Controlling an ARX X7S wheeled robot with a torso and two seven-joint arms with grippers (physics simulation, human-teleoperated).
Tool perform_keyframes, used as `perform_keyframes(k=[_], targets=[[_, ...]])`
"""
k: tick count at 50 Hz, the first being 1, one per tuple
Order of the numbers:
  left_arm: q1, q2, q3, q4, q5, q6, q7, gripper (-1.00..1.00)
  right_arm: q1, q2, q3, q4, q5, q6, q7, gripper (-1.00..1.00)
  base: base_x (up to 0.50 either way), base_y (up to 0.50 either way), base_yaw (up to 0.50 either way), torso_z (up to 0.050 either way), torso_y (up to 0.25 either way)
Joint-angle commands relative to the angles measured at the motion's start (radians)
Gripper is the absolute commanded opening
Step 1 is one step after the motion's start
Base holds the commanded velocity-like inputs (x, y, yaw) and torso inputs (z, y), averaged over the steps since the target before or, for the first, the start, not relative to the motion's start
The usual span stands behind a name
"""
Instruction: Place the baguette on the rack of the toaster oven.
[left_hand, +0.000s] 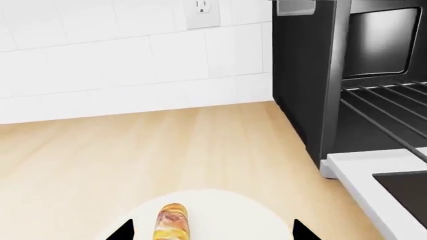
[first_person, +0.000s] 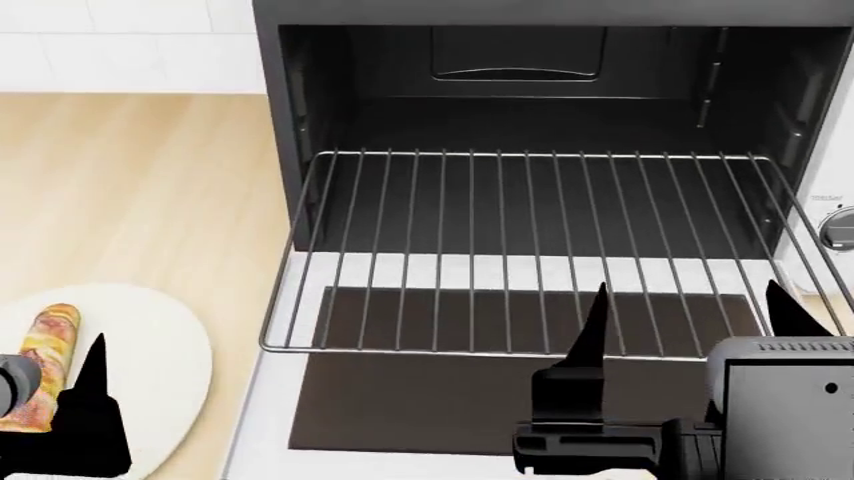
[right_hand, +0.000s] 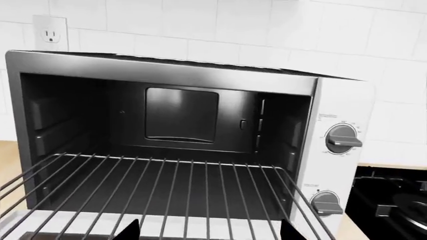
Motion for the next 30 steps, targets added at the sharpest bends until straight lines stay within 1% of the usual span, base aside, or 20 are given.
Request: perform_keyframes(k=[1, 4, 7, 13, 19, 21, 23, 26, 30], targets=[[-0.034, -0.005, -0.042, -0.037, -0.011, -0.038, 0.002, 1.00, 0.026, -0.013, 0.036, -0.010, 0.045, 0.066, 0.025, 1.00, 0.00, 0.00, 0.00, 0.000, 0.000], [-0.035, -0.003, -0.057, -0.104, -0.023, -0.034, 0.025, 1.00, 0.023, -0.010, 0.049, -0.013, 0.067, 0.070, 0.042, 1.00, 0.00, 0.00, 0.00, 0.000, 0.000], [-0.048, -0.010, -0.020, -0.162, -0.001, -0.021, 0.031, 1.00, 0.018, -0.009, 0.032, -0.003, 0.058, 0.061, 0.042, 1.00, 0.00, 0.00, 0.00, 0.000, 0.000], [-0.069, -0.034, 0.008, -0.222, 0.015, -0.011, 0.049, 1.00, 0.025, 0.001, 0.034, 0.002, 0.085, 0.062, 0.060, 1.00, 0.00, 0.00, 0.00, 0.000, 0.000], [-0.098, -0.057, 0.034, -0.331, 0.040, 0.016, 0.074, 1.00, 0.034, 0.009, 0.039, 0.003, 0.119, 0.064, 0.085, 1.00, 0.00, 0.00, 0.00, 0.000, 0.000], [-0.107, -0.045, 0.032, -0.405, 0.049, 0.040, 0.081, 1.00, 0.025, 0.014, 0.046, -0.002, 0.120, 0.055, 0.085, 1.00, 0.00, 0.00, 0.00, 0.000, 0.000], [-0.098, -0.040, 0.048, -0.440, 0.064, 0.073, 0.087, 1.00, 0.018, 0.014, 0.041, 0.000, 0.112, 0.048, 0.082, 1.00, 0.00, 0.00, 0.00, 0.000, 0.000], [-0.095, -0.049, 0.046, -0.473, 0.066, 0.091, 0.103, 1.00, 0.027, 0.021, 0.039, 0.003, 0.131, 0.051, 0.095, 1.00, 0.00, 0.00, 0.00, 0.000, 0.000], [-0.104, -0.041, 0.053, -0.492, 0.069, 0.094, 0.101, 1.00, 0.027, 0.029, 0.042, 0.006, 0.143, 0.047, 0.105, 1.00, 0.00, 0.00, 0.00, 0.000, 0.000]])
